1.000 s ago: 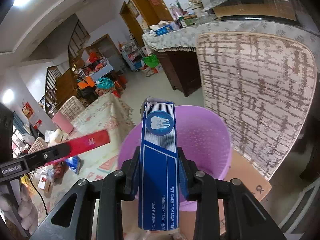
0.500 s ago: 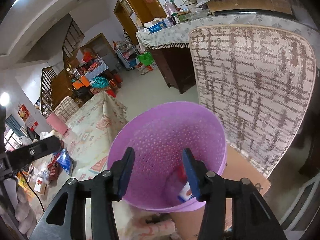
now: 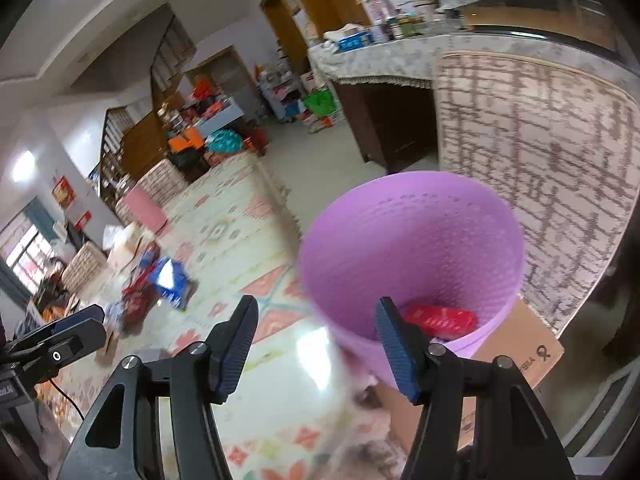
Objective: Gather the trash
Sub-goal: 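Grasp the red-and-white KFC box with the left tool, then grasp the grey wrapped packet with the right tool while the left tool holds the KFC box, then carry both items to the pink wastebasket and open both tools to drop them, then grasp the clear snack bag with the left tool, then grasp the blue medicine box with the right tool while the left tool holds the snack bag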
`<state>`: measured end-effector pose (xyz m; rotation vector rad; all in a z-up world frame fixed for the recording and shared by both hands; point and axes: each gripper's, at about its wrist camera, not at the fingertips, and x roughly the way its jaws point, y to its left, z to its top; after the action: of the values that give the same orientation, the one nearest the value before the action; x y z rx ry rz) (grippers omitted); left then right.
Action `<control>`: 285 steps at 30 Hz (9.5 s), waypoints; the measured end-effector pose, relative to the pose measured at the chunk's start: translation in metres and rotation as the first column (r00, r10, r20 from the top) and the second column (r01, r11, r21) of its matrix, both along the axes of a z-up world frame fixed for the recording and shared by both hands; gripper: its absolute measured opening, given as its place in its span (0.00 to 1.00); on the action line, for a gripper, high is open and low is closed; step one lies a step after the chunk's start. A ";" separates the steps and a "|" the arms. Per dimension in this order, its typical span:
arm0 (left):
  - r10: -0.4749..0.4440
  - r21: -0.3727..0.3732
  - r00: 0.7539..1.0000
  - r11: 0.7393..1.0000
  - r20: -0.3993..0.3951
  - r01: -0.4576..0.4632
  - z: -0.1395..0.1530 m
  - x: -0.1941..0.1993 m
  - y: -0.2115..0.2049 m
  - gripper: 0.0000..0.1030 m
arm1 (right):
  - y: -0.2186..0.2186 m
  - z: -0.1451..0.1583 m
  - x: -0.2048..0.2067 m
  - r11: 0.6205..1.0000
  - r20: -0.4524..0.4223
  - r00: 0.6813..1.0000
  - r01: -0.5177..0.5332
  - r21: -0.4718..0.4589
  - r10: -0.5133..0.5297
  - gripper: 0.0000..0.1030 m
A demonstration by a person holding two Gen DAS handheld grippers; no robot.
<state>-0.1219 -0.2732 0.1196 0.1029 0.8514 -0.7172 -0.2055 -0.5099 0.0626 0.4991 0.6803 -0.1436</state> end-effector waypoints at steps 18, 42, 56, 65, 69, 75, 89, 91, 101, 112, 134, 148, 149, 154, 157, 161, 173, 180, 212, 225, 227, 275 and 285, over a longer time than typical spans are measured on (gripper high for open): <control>0.465 0.094 0.885 0.881 0.002 -0.463 -0.027 0.133 0.263 0.75 | 0.125 -0.007 0.035 0.977 -0.055 0.976 -0.213 -0.034 0.211 0.70; 0.071 0.016 0.977 0.997 -0.203 -0.069 -0.065 0.097 0.233 0.80 | 0.158 -0.031 0.048 0.972 -0.134 0.964 -0.234 -0.012 0.230 0.72; -0.087 0.136 0.977 0.984 -0.194 0.114 -0.098 0.095 0.193 0.88 | 0.159 -0.029 0.044 0.969 -0.134 0.962 -0.243 -0.039 0.236 0.75; 0.116 0.123 0.980 0.988 -0.164 -0.096 -0.087 0.062 0.219 0.58 | 0.186 -0.017 0.077 0.912 -0.089 0.912 -0.406 -0.066 0.399 0.82; 0.189 0.050 0.971 0.982 -0.148 -0.183 -0.074 0.046 0.237 0.58 | 0.196 -0.015 0.118 0.874 -0.107 0.879 -0.475 -0.104 0.465 0.86; 0.291 0.065 0.953 0.956 -0.079 -0.286 -0.065 0.024 0.256 0.58 | 0.212 -0.049 0.168 0.803 -0.206 0.788 -0.596 -0.016 0.580 0.86; 0.399 0.059 0.914 0.917 -0.073 -0.395 -0.065 0.000 0.281 0.59 | 0.286 -0.063 0.126 0.669 -0.345 0.709 -0.701 -0.249 0.615 0.87; 0.406 0.076 0.912 0.913 -0.053 -0.401 -0.064 -0.005 0.278 0.59 | 0.290 -0.063 0.123 0.669 -0.335 0.716 -0.696 -0.262 0.613 0.87; 0.435 0.099 0.901 0.896 0.001 -0.433 -0.056 -0.027 0.274 0.60 | 0.288 -0.053 0.093 0.725 -0.251 0.762 -0.647 -0.238 0.597 0.57; 0.421 0.115 0.907 0.900 0.028 -0.421 -0.052 -0.043 0.255 0.60 | 0.244 -0.033 0.048 0.837 -0.129 0.855 -0.518 -0.176 0.502 0.57; 0.429 0.171 0.900 0.883 0.080 -0.437 -0.047 -0.083 0.247 0.60 | 0.261 -0.058 0.041 0.830 -0.212 0.878 -0.475 -0.292 0.428 0.57; 0.401 0.230 0.911 0.882 0.095 -0.412 -0.050 -0.057 0.221 0.60 | 0.226 -0.028 0.031 0.883 -0.107 0.910 -0.415 -0.218 0.401 0.56; 0.397 0.237 0.913 0.881 0.099 -0.409 -0.050 -0.055 0.217 0.60 | 0.220 -0.026 0.030 0.889 -0.097 0.912 -0.409 -0.206 0.398 0.56; 0.376 0.278 0.920 0.877 0.110 -0.392 -0.051 -0.047 0.195 0.60 | 0.193 -0.019 0.027 0.914 -0.056 0.928 -0.373 -0.162 0.369 0.57; 0.353 0.300 0.928 0.878 0.119 -0.372 -0.050 -0.042 0.179 0.60 | 0.174 -0.015 0.025 0.928 -0.034 0.939 -0.343 -0.146 0.341 0.57; 0.308 0.310 0.943 0.890 0.130 -0.334 -0.045 -0.037 0.151 0.60 | 0.144 -0.011 0.021 0.948 -0.010 0.955 -0.295 -0.122 0.296 0.57; 0.033 0.201 0.995 0.978 0.098 -0.052 -0.007 -0.017 0.026 0.60 | 0.028 0.005 -0.001 0.994 0.037 0.996 -0.075 -0.084 0.078 0.57; -0.129 0.112 0.991 0.986 0.046 0.123 0.006 0.013 -0.070 0.60 | -0.045 0.003 -0.002 0.997 0.042 0.998 0.057 -0.046 -0.055 0.57; -0.169 0.060 0.986 0.984 -0.004 0.169 0.014 0.027 -0.114 0.69 | -0.133 0.023 -0.077 0.964 0.076 0.963 0.262 -0.045 -0.259 0.73; 0.169 0.084 0.979 0.980 0.113 -0.179 0.030 0.057 0.060 0.77 | -0.065 0.024 -0.060 0.991 0.082 0.989 0.125 -0.043 -0.121 0.77; 0.214 0.110 0.971 0.968 0.108 -0.225 0.021 0.069 0.082 0.78 | -0.052 0.020 -0.054 0.994 0.073 0.993 0.099 -0.035 -0.096 0.77; 0.263 -0.063 0.962 0.961 -0.077 -0.268 -0.070 0.119 0.186 0.51 | 0.173 0.001 0.190 0.825 -0.195 0.875 -0.484 -0.292 0.444 0.88; 0.276 -0.098 0.952 0.952 -0.134 -0.290 -0.072 0.124 0.200 0.51 | 0.201 -0.040 0.287 0.763 -0.351 0.795 -0.591 -0.260 0.496 0.89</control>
<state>0.0019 -0.0733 0.0478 -0.1668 0.9138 -0.5034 0.0813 -0.3085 0.0226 -0.0954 1.0148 0.2291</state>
